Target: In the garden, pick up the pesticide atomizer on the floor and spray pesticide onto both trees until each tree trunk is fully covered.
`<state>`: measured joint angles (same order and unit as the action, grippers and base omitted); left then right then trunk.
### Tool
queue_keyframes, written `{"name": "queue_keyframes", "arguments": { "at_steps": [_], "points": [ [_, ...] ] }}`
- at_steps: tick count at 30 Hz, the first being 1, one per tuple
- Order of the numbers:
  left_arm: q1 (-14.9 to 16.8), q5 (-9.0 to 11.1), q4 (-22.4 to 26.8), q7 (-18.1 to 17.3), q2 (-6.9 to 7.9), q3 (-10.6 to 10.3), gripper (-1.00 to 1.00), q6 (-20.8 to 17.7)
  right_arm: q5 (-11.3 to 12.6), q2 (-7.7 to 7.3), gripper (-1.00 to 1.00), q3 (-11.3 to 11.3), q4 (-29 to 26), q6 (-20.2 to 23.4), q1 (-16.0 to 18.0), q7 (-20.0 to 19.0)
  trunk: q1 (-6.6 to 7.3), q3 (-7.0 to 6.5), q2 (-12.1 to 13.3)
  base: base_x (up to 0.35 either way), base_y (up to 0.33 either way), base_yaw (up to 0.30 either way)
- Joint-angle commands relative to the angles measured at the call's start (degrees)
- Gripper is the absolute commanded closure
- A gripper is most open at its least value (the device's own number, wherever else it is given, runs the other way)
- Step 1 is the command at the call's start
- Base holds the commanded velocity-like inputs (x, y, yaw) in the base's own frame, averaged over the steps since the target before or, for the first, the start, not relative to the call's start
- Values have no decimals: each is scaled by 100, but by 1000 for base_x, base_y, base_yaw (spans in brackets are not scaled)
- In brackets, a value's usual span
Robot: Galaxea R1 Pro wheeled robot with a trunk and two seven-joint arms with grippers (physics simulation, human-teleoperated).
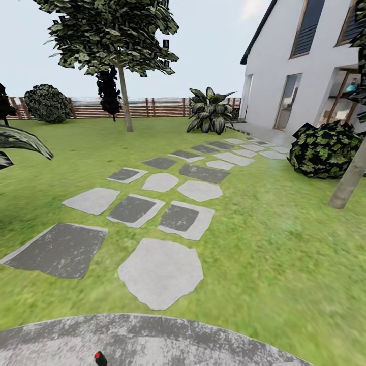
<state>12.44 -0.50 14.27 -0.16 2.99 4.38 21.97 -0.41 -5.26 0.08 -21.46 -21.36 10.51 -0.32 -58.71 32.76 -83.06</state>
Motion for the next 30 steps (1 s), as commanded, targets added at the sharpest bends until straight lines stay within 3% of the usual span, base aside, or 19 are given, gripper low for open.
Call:
{"name": "queue_keyframes", "arguments": {
  "at_steps": [1,7,23,30],
  "points": [
    [4,-8,-4,-2,-3,23,-100,19,-5,-1,-100,4,4,-18,4,-3,-2,5,-2,260,-167,0],
    [4,-8,-4,-2,7,28,-100,18,-9,-1,-100,6,8,-18,4,-3,-2,5,-2,272,-188,39],
    [4,22,-4,-2,18,29,-100,18,-3,1,-100,9,10,-18,4,-2,-2,5,-2,259,-205,258],
    [3,24,-4,-2,18,32,-100,18,-1,3,-100,9,2,-18,4,-3,-2,5,-2,160,-247,70]
  ]
}}
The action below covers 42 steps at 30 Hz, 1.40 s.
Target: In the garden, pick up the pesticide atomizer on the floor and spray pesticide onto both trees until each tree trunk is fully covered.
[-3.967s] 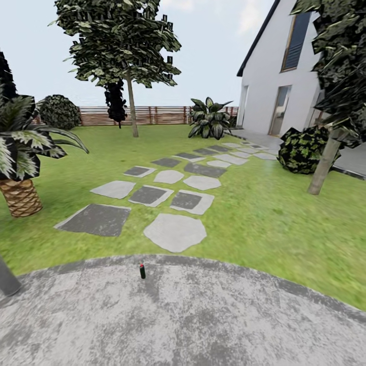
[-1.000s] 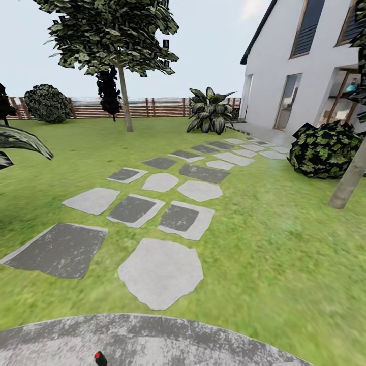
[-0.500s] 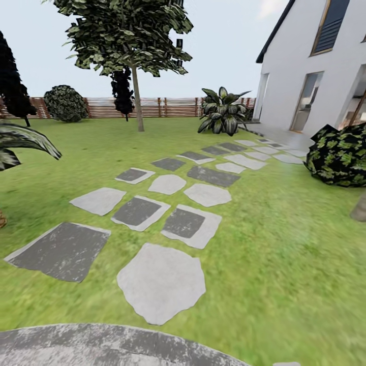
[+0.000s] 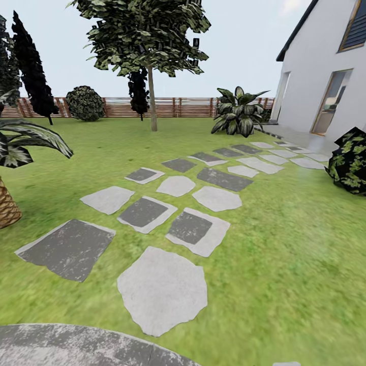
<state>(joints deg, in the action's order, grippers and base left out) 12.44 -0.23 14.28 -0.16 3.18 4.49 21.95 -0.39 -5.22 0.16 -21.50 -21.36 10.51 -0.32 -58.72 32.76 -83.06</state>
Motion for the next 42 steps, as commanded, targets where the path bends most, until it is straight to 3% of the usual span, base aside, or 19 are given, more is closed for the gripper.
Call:
{"name": "queue_keyframes", "arguments": {
  "at_steps": [1,9,42],
  "points": [
    [4,-3,-4,-2,-2,21,-100,19,-4,1,-100,1,5,-18,4,-3,-1,5,-2,151,-250,8],
    [4,5,-4,-2,-2,25,-100,19,-5,4,-100,1,5,-18,4,-3,-1,5,-2,150,-250,93],
    [4,14,-4,29,33,34,-100,19,-5,4,-100,1,13,-18,4,-2,-1,5,-2,166,-250,274]
  ]
}}
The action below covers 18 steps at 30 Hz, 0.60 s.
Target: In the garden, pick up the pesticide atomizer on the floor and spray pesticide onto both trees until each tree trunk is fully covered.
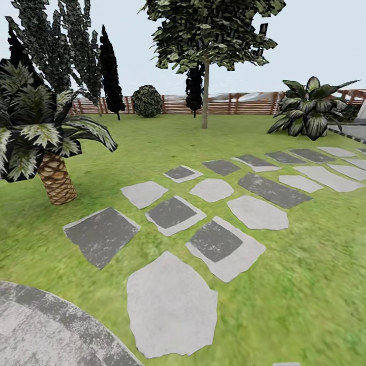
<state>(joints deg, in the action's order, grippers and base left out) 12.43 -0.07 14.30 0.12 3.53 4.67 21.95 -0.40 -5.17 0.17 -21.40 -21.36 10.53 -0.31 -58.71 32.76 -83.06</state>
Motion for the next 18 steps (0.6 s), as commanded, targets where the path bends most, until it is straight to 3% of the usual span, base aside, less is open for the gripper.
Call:
{"name": "queue_keyframes", "arguments": {
  "at_steps": [1,18],
  "points": [
    [5,-2,-6,-1,-2,17,-100,20,-4,-2,-100,1,4,-17,2,-4,-2,5,-2,181,-250,279],
    [5,-2,-6,-3,-2,17,-100,20,-11,-2,-100,1,4,-10,2,5,-2,5,-2,181,-250,279]
  ]
}}
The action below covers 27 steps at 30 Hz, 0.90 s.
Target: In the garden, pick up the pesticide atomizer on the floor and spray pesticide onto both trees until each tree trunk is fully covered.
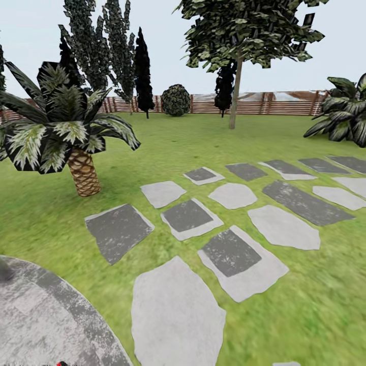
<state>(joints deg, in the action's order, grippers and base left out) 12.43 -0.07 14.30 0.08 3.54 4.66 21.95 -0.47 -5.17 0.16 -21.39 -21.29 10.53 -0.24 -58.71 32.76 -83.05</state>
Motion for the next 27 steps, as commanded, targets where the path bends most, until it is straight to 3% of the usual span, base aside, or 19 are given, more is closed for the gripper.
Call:
{"name": "queue_keyframes", "arguments": {
  "at_steps": [1,10,16,27],
  "points": [
    [5,-2,-6,0,-2,17,-100,20,-4,-1,-100,1,0,-16,2,2,-1,5,-2,181,-250,279],
    [5,-2,-6,9,15,26,-100,11,3,-1,-100,0,2,-14,2,0,-1,5,-2,185,-250,279],
    [5,-8,-6,2,16,291,-100,15,3,-1,-100,1,4,-14,2,-3,-1,5,-2,197,-250,279],
    [4,-9,-6,0,16,324,-100,20,16,5,-100,1,-9,-9,2,-3,-1,18,-2,198,-250,279]
  ]
}}
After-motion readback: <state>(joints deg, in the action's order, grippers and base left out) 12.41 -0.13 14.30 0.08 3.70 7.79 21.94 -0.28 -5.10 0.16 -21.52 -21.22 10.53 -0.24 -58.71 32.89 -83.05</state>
